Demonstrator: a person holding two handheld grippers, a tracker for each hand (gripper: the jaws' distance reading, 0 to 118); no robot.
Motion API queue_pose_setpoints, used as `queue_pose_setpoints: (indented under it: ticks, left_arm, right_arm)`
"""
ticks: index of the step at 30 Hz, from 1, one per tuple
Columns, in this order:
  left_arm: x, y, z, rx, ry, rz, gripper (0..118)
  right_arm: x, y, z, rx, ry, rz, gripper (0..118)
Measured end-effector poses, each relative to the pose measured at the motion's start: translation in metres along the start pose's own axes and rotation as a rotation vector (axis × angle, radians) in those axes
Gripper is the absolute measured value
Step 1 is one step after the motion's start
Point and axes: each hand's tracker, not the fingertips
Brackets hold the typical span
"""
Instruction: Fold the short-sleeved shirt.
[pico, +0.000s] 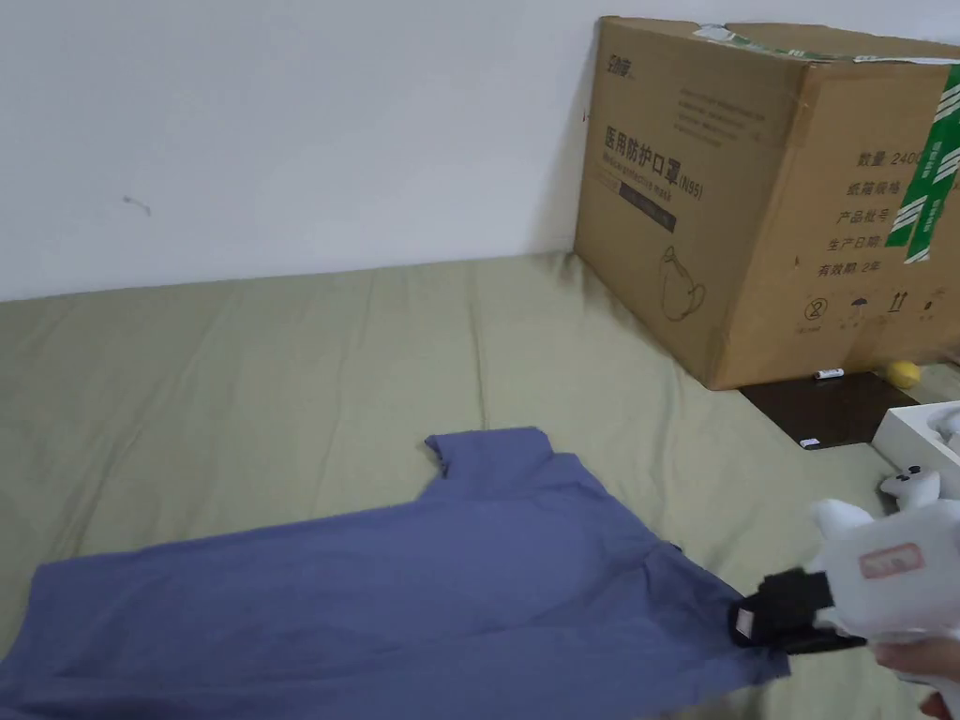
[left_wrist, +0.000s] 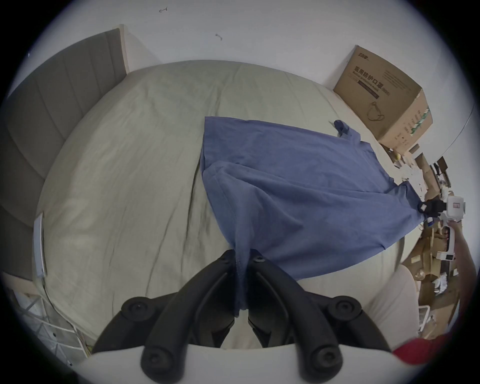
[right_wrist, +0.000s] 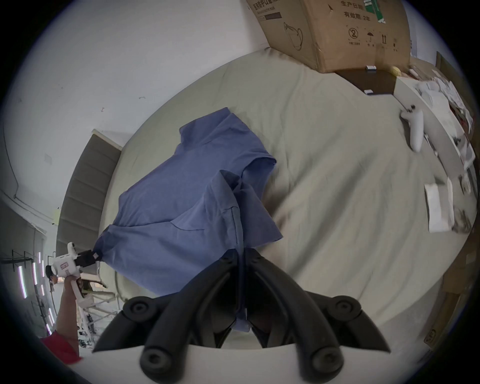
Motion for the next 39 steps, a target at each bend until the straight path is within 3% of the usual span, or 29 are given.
queue_pose_setpoints:
  ticks: [6, 7, 8, 10, 11, 12, 14, 17, 21, 23, 24, 25, 26, 27, 28, 29, 32, 36, 39]
  left_arm:
    - [-0.009, -0.064, 0.000, -0.119, -0.098, 0.044, 7]
    - [-0.007, -0.072, -0.007, -0.123, -0.081, 0.036, 9]
    - [-0.006, -0.077, -0.012, -0.122, -0.066, 0.040, 19]
    - [-0.010, -0.082, -0.022, -0.106, 0.010, 0.041, 75]
    - [-0.009, -0.084, -0.023, -0.088, 0.037, 0.026, 105]
    - [-0.007, -0.085, -0.019, -0.064, 0.058, 0.016, 118]
    - [-0.006, -0.086, -0.004, 0.037, 0.075, 0.035, 116]
    - [0.007, -0.077, 0.026, 0.132, 0.016, 0.083, 110]
    - [0.033, -0.068, 0.067, 0.404, -0.016, 0.041, 110]
    - [0.053, -0.070, 0.085, 0.551, -0.059, 0.005, 107]
    - [0.064, -0.071, 0.095, 0.595, -0.057, -0.031, 93]
    - [0.077, -0.071, 0.099, 0.646, -0.033, -0.073, 71]
    - [0.089, -0.073, 0.104, 0.683, -0.017, -0.109, 36]
    - [0.097, -0.074, 0.105, 0.707, -0.004, -0.147, 0]
    - [0.102, -0.076, 0.105, 0.722, -0.031, -0.150, 0]
    - [0.111, -0.076, 0.103, 0.725, -0.063, -0.160, 0]
    - [0.109, -0.074, 0.103, 0.722, -0.074, -0.137, 0]
    - [0.076, -0.005, 0.113, 0.691, -0.060, -0.087, 0]
    - [0.037, 0.071, 0.081, 0.384, -0.067, -0.095, 0]
  right_arm:
    - [0.008, -0.070, -0.001, -0.023, -0.033, -0.091, 5]
    - [0.010, -0.076, -0.013, -0.040, -0.044, -0.092, 7]
    - [0.009, -0.082, -0.021, -0.045, -0.061, -0.086, 16]
    - [0.006, -0.091, -0.033, -0.015, -0.166, -0.008, 95]
    - [0.002, -0.096, -0.036, -0.003, -0.200, 0.012, 116]
    - [-0.004, -0.101, -0.034, 0.032, -0.181, 0.011, 118]
    - [-0.011, -0.103, -0.022, 0.082, -0.090, -0.006, 118]
    - [-0.042, -0.100, 0.002, 0.133, -0.053, 0.007, 118]
    - [-0.098, -0.105, 0.051, 0.453, 0.058, 0.166, 118]
    - [-0.119, -0.112, 0.069, 0.622, 0.139, 0.239, 117]
    - [-0.132, -0.115, 0.075, 0.662, 0.159, 0.272, 116]
    - [-0.144, -0.119, 0.079, 0.720, 0.155, 0.303, 113]
    - [-0.153, -0.123, 0.082, 0.773, 0.135, 0.329, 103]
    - [-0.164, -0.128, 0.085, 0.826, 0.106, 0.359, 64]
    - [-0.172, -0.130, 0.084, 0.855, 0.061, 0.373, 18]
    - [-0.177, -0.130, 0.083, 0.860, 0.037, 0.373, 0]
    - [-0.173, -0.120, 0.078, 0.812, 0.160, 0.350, 0]
    - [-0.181, -0.106, 0.070, 0.777, 0.096, 0.423, 0]
    - [-0.191, -0.097, 0.055, 0.725, 0.044, 0.480, 0]
